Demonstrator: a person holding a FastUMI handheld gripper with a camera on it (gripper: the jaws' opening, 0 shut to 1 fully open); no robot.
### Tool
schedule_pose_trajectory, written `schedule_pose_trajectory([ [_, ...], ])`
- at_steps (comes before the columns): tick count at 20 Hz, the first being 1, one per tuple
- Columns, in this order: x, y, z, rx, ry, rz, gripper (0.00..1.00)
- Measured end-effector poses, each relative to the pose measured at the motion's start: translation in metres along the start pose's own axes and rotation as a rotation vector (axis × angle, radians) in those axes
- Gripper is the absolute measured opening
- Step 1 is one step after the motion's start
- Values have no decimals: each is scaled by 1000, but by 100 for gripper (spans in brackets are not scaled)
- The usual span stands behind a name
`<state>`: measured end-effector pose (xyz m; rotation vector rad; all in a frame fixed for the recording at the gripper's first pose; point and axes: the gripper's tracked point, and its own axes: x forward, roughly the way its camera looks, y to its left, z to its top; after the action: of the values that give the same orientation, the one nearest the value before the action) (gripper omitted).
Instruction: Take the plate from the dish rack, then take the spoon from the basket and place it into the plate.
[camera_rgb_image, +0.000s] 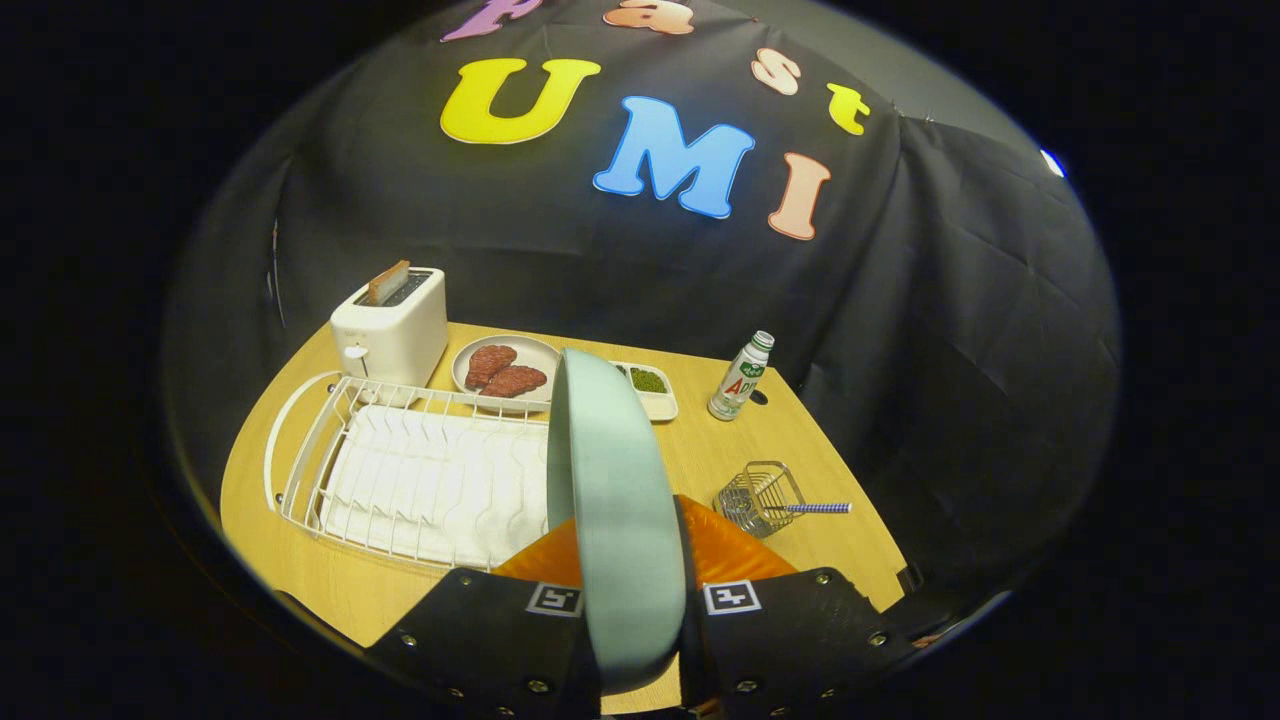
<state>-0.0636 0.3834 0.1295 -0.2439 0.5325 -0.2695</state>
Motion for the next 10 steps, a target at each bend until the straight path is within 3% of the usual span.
schedule_pose_trajectory([
  [10,-23,-10,-86,52,66,83,28],
])
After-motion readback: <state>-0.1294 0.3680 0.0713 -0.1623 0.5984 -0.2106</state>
